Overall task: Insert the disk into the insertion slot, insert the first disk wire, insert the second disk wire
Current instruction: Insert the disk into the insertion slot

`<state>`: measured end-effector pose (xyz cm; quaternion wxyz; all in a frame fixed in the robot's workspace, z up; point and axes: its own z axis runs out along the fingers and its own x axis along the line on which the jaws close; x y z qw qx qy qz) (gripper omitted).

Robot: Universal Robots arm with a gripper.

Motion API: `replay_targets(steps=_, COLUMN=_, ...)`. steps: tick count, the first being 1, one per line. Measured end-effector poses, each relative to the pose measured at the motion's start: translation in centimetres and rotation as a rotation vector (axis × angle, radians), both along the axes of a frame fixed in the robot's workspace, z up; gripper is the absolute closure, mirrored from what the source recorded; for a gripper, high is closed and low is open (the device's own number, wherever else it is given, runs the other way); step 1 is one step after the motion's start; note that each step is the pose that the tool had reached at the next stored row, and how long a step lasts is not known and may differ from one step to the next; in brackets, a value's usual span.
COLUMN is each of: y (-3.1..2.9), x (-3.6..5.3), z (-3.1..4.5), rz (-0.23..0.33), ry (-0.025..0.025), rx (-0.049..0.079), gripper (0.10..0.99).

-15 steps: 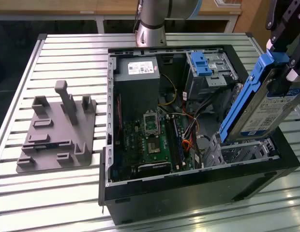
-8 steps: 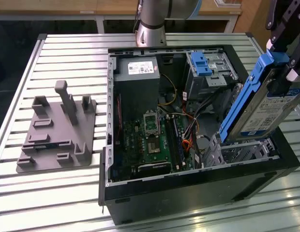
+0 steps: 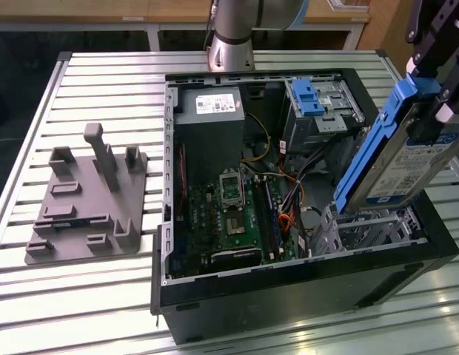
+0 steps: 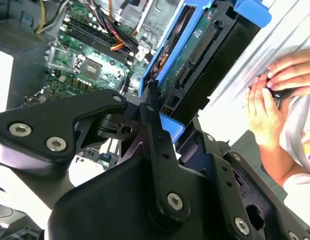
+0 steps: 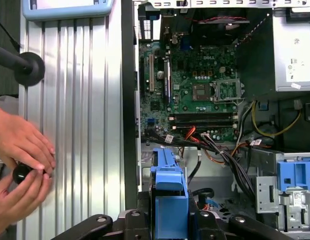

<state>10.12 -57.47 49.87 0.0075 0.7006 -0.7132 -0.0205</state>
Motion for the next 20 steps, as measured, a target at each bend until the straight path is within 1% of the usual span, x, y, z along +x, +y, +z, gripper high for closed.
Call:
replay_targets(steps=2, y=-0.02, x=0.0, z=0.0, rz=0.0, ry=0.0, rx=0.019, gripper=0.722)
replay_targets(steps=4, y=-0.05, x=0.0, z=0.0, rz=0.0, ry=0.0, rx=0.041, gripper=0.722)
replay_targets(steps=5, y=-0.06, x=0.0, z=0.01, rz=0.0, ry=-0.0001, rx=0.049, gripper=0.722)
replay_targets(steps=6, y=-0.07, x=0.01, z=0.0, rz=0.0, ry=0.0, rx=0.051, gripper=0.722)
replay_targets(steps=11, y=-0.07, x=0.0, z=0.0, rz=0.0, ry=0.0, rx=0.052, gripper=0.722)
replay_targets(steps=13, y=-0.07, x=0.01, z=-0.03, rz=0.007, ry=-0.0021, rx=0.052, gripper=0.722)
replay_targets(steps=14, y=-0.08, x=0.01, z=-0.04, rz=0.01, ry=-0.0054, rx=0.052, gripper=0.722)
replay_targets(steps=15, y=-0.08, x=0.01, z=-0.04, rz=0.013, ry=-0.0105, rx=0.053, gripper=0.722)
replay_targets(steps=18, y=-0.08, x=0.0, z=-0.04, rz=0.02, ry=-0.0301, rx=0.055, gripper=0.722)
replay_targets(steps=19, y=-0.09, x=0.0, z=-0.03, rz=0.021, ry=-0.0339, rx=0.055, gripper=0.722)
replay_targets(steps=20, y=-0.09, x=0.01, z=-0.03, rz=0.021, ry=-0.0343, rx=0.055, gripper=0.722)
